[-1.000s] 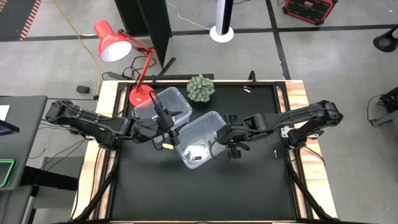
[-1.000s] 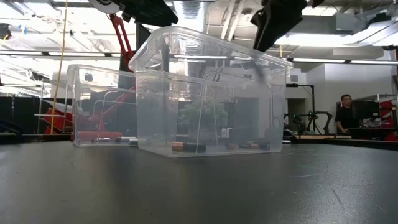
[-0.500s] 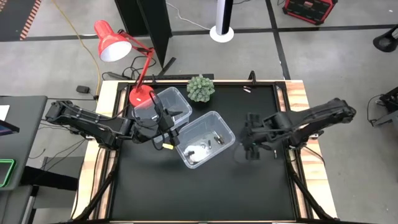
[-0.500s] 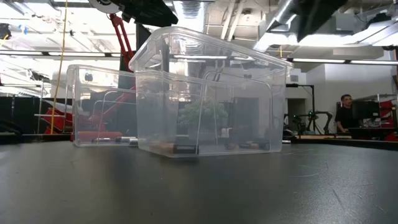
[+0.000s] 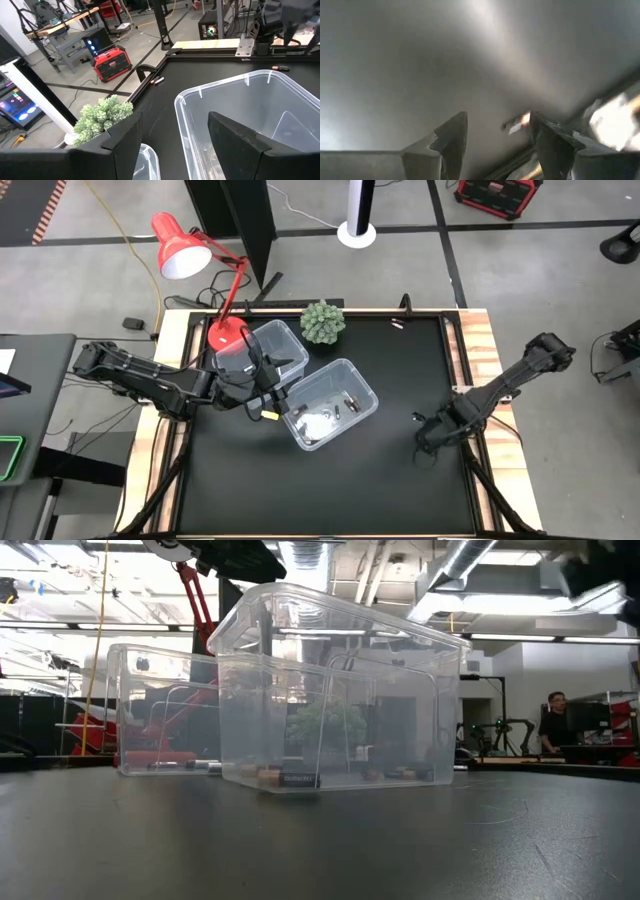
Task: Sort batteries
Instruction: Put the brown battery into the bottom transparent bin
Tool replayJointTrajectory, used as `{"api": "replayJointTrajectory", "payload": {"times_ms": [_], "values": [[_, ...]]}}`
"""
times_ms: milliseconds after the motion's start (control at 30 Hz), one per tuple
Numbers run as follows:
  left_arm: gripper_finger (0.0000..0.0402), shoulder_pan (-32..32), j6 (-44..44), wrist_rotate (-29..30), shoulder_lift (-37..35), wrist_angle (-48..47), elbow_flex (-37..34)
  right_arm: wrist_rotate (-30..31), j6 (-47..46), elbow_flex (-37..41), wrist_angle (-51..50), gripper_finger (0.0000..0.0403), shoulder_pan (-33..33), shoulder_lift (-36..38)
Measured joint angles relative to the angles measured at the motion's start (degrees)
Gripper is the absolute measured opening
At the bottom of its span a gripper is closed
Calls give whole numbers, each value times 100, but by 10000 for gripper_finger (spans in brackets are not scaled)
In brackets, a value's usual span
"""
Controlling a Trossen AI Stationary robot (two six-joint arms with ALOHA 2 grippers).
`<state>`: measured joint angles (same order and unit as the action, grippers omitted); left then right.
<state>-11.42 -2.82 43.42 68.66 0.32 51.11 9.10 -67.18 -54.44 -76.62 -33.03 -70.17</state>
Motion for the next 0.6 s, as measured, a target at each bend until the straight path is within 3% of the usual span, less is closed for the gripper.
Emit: {"api": "replayJointTrajectory", "payload": {"times_ms": [200,367,600], "values": [[219,0,8,-120,0,-10,0,-397,-1885,650,278,226,-450,15],[219,-2,35,-168,0,-60,0,-472,-2752,1147,878,226,-621,13],[219,0,61,-168,0,-81,-2,-501,-3674,1409,813,226,-694,-24]]}}
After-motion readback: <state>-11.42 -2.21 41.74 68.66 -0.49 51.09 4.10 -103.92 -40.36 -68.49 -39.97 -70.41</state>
